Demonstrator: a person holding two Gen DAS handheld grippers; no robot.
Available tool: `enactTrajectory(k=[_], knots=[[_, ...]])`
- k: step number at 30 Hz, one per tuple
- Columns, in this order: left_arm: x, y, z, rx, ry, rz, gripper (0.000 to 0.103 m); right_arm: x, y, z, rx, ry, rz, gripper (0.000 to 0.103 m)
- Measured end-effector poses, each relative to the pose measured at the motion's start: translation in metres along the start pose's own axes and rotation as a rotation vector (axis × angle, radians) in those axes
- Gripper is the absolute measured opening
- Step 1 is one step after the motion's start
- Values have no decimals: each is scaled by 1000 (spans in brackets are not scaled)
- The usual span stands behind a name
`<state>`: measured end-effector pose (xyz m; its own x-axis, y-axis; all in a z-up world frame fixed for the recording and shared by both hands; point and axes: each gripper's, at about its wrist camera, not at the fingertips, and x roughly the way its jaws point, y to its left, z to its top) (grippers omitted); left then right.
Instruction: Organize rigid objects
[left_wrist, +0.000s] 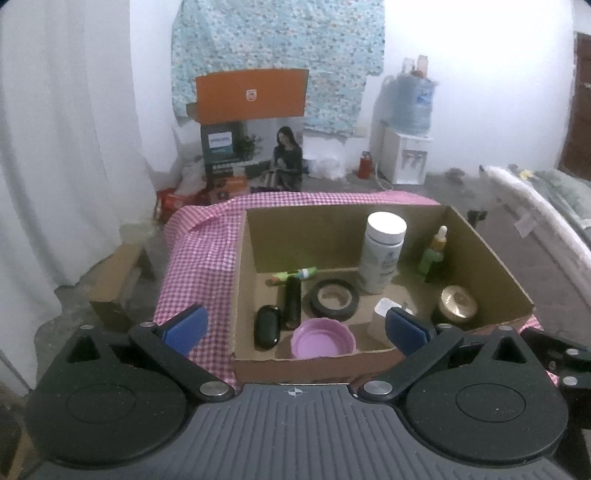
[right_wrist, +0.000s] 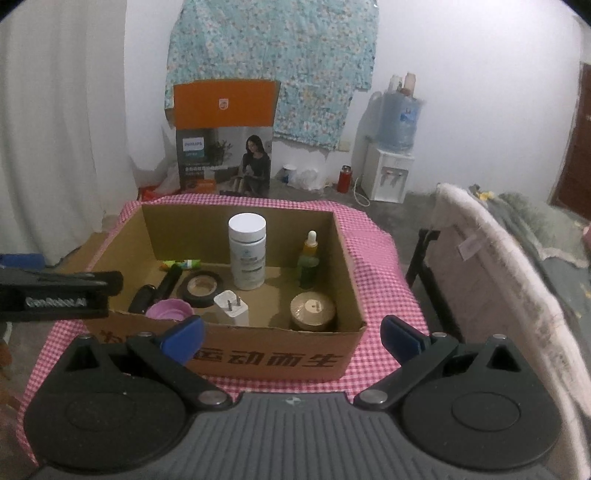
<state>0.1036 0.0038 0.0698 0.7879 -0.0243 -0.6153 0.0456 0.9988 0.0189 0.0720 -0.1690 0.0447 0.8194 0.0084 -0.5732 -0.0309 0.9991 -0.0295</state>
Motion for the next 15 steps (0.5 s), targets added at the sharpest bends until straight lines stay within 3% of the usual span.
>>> enactTrajectory(k=[9, 15], knots=[[25, -18, 2, 8, 130, -57, 103, 19, -11, 2, 64, 25, 14, 103], [31, -25, 1, 8, 164, -30, 103, 37, -19, 2, 82, 54, 2, 103]])
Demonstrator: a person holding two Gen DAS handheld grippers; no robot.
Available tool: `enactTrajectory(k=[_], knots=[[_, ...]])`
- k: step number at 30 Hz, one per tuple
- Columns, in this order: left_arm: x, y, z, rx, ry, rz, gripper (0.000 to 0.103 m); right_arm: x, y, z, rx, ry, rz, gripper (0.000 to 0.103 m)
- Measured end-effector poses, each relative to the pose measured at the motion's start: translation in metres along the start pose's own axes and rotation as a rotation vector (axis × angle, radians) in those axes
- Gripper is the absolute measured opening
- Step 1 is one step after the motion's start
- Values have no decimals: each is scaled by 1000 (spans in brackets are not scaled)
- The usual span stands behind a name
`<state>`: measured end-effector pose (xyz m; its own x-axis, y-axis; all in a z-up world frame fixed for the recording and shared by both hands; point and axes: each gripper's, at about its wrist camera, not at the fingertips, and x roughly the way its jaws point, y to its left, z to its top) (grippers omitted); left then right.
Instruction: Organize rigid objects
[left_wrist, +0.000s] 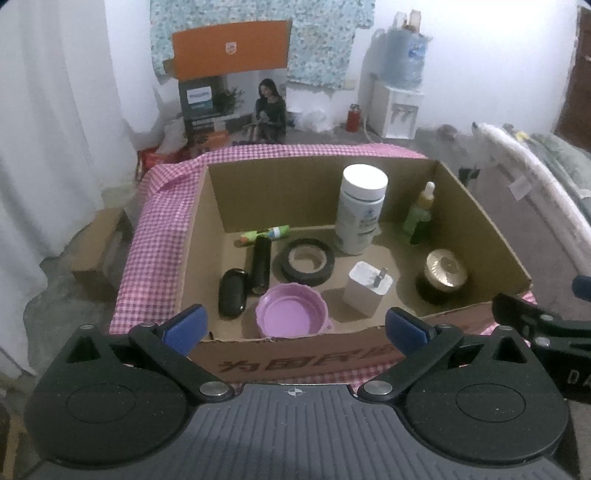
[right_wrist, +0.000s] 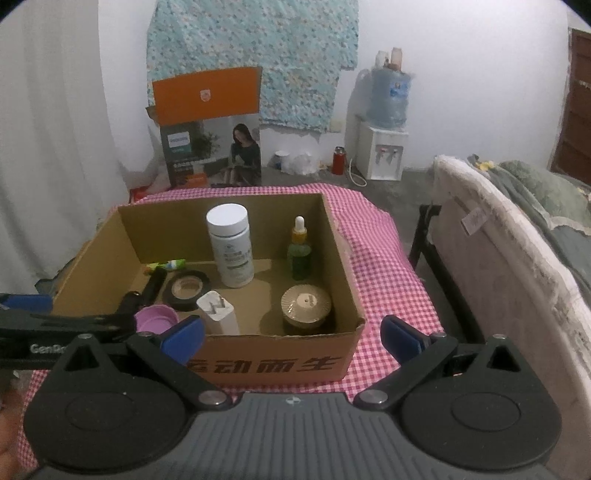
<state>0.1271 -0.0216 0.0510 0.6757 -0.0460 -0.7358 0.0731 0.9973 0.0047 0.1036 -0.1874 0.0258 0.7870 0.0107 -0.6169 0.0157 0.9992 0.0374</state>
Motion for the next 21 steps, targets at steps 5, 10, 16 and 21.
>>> enactTrajectory(k=[5, 10, 16, 21], knots=[[0, -3, 0, 6, 8, 30, 103, 11, -2, 0, -1, 23, 1, 103], [1, -1, 0, 3, 16, 41, 103, 16, -2, 0, 4, 32, 12, 103], [-1, 1, 1, 4, 11, 54, 103, 18, -1, 1, 11, 42, 24, 103], [-1, 3, 1, 1, 13, 54, 103, 18, 2, 2, 9, 46, 23, 103]])
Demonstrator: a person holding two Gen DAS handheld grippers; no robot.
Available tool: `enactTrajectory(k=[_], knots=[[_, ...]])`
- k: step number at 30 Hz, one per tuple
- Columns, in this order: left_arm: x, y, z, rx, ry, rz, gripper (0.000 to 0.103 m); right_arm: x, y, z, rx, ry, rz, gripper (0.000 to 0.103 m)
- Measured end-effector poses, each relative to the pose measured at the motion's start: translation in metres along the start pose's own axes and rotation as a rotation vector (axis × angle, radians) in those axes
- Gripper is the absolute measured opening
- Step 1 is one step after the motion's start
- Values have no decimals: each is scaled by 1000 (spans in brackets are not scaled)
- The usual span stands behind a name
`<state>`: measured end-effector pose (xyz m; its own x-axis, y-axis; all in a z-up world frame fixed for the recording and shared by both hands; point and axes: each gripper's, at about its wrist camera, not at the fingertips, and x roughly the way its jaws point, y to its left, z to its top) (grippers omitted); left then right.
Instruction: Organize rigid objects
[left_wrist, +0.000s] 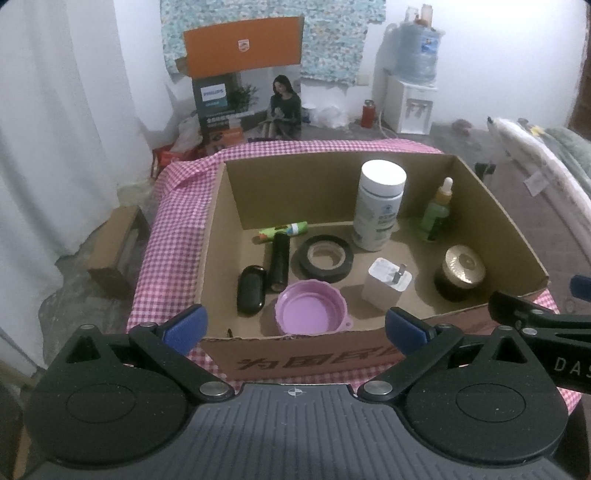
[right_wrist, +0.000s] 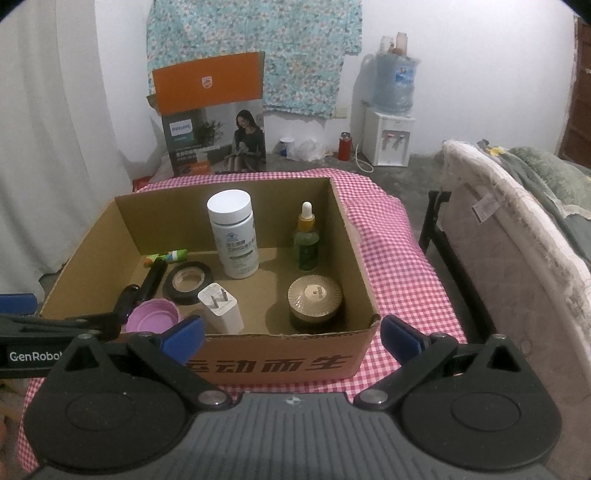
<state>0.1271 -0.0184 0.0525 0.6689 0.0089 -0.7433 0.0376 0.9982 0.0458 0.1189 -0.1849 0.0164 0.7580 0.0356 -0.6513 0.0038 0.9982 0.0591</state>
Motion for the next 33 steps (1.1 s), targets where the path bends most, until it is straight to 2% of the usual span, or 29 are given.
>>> enactTrajectory(k=[33], knots=[[-2, 3, 0, -5, -4, 0, 103, -1, 5, 1, -4, -1, -1, 103]])
